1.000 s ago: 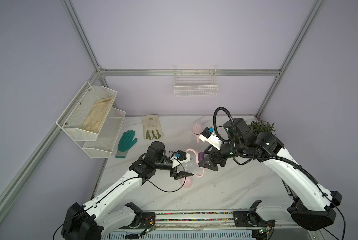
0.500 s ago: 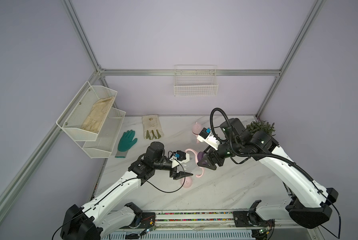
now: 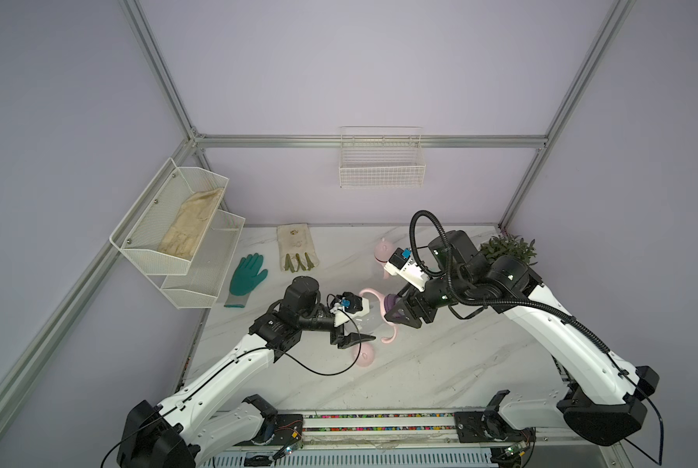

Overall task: Assemble the baby bottles
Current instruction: Screw the nipple onto the baby bottle, then place the baby bottle at the center of the board.

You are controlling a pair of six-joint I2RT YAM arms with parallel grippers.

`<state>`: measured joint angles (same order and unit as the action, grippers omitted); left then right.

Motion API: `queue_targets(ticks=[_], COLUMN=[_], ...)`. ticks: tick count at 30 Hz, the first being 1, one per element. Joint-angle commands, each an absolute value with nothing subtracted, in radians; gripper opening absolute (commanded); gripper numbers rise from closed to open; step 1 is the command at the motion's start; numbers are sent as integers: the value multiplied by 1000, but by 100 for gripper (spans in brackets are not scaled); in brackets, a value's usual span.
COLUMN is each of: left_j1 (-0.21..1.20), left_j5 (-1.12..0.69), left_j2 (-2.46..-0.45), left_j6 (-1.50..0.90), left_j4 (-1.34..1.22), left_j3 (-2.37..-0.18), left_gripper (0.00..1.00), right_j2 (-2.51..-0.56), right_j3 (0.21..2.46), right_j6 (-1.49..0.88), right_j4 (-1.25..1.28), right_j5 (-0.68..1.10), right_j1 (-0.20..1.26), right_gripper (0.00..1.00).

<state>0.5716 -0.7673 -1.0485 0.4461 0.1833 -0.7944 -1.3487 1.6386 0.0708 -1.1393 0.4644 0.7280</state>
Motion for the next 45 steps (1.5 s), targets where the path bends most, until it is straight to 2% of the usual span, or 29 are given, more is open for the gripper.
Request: queue_targets(ticks=[1,4,8,14,25,26,27,29,32,33,38,45], left_j1=[565,564,565,565,564,564,565,564,565,565,564,565], left_j5=[-570,-380,-159,19,255,257,255,232,175,152,78,59], left_j2=[-1003,-974,-955,-960,-982,-987,-992,-1002,-1015,-1020,-1028,-903], left_j6=[447,461,512,580,670,673,673,675,659,650,564,363], left_j4=[-13,-185,-369,-462,-643,-635,-621,-577,-542,-528,-408,-248], left_j3=[-787,-706,-617,-574,-514,-517,-521,-531,-531,-531,-556,-552], left_gripper=[0,0,0,0,0,4,16,41,90,99,100,100], right_j2=[-1365,-1400,-1443,-1549,-1662,-1663,-1665,-1670,-1681,-1684,-1703,-1784], right_j3=[1604,1599,1616,1670,1723,1724,1724,1733,1755,1765,1812,1869], right_j6=[14,-35,-99,-204,-296,-295,-293,-283,-271,-266,-230,-89], right_j4=[-1049,-975,-880,-779,-703,-697,-690,-688,-690,-691,-704,-759], right_j5=[508,501,526,576,619,622,620,617,612,609,538,237], right_j1=[735,727,700,676,660,658,658,654,649,647,634,635], right_gripper=[39,32,16,3,0,0,0,0,0,0,0,0])
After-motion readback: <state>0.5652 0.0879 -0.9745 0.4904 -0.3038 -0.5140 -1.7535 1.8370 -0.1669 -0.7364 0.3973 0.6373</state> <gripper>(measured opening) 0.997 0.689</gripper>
